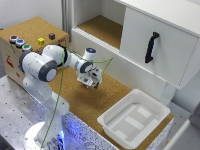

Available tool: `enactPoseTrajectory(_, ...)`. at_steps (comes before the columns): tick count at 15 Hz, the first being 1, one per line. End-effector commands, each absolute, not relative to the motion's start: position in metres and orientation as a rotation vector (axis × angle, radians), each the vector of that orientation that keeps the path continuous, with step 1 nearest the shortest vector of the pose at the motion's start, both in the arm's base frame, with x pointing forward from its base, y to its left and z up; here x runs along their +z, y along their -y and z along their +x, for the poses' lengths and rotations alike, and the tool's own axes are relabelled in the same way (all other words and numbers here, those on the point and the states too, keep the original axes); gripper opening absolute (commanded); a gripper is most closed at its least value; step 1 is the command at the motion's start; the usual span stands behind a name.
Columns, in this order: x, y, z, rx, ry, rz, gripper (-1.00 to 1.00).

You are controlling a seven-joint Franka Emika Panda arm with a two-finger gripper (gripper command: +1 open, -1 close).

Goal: Push the pink block towards the left

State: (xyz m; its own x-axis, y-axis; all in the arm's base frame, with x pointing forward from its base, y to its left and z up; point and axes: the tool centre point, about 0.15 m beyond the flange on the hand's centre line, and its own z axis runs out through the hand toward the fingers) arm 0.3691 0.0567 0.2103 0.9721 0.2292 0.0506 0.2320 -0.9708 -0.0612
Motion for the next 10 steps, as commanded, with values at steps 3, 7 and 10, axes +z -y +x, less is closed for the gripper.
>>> enactPoseTrajectory(3,0.196,-0.13,0.378,-0.101,0.242,-3.104,-1.0)
enactPoseTrajectory(7,0.19,-0.149,0.395,-0.123,0.215,-3.143,-1.0)
enactPoseTrajectory(10,0.192,-0.14,0.397,-0.134,0.151,-3.168,-1.0)
